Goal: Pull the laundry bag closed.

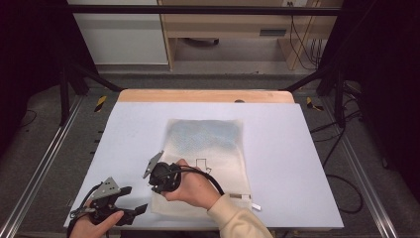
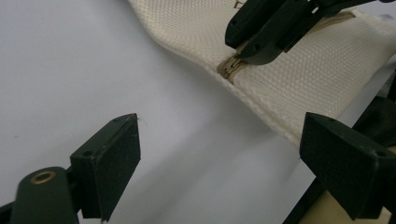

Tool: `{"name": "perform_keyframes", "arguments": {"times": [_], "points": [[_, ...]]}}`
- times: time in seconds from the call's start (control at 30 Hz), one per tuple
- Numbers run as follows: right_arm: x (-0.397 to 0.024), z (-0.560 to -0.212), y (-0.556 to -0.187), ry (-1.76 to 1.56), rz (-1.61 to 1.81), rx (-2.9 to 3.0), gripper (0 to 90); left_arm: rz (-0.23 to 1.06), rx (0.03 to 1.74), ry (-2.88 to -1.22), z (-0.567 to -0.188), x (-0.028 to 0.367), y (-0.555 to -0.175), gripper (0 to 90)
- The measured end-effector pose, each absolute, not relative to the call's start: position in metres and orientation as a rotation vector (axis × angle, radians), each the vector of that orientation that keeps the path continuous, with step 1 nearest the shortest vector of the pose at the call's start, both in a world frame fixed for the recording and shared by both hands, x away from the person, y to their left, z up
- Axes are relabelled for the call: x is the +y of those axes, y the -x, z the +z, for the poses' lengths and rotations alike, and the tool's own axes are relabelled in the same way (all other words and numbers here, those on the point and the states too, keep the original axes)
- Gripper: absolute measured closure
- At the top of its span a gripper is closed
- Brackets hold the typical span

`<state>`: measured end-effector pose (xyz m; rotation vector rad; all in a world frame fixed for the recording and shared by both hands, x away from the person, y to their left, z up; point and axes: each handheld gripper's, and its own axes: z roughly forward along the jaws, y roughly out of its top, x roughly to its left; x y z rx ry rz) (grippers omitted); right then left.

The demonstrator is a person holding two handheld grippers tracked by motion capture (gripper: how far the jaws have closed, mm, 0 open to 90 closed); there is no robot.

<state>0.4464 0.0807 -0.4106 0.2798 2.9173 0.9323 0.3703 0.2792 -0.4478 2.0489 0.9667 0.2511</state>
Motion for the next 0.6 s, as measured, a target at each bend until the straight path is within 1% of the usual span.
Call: {"name": "perform_keyframes", "arguments": {"times": [0.13, 0.23, 0.4, 0.6], "points": [[0.079, -0.407, -0.446, -0.271, 0.94, 2.912, 81.6, 0.229, 0.95, -2.044, -0.447, 0.27, -0.372, 14.3], [0.079, -0.408, -0.446, -0.283, 0.938, 2.911, 81.6, 0.255, 0.958, -2.017, -0.444, 0.266, -0.371, 17.0], [0.079, -0.407, -0.445, -0.267, 0.935, 2.908, 81.7, 0.222, 0.972, -2.003, -0.448, 0.259, -0.376, 18.4], [0.078, -0.406, -0.446, -0.265, 0.949, 2.905, 81.7, 0.168, 0.977, -2.003, -0.457, 0.247, -0.388, 22.7]]}}
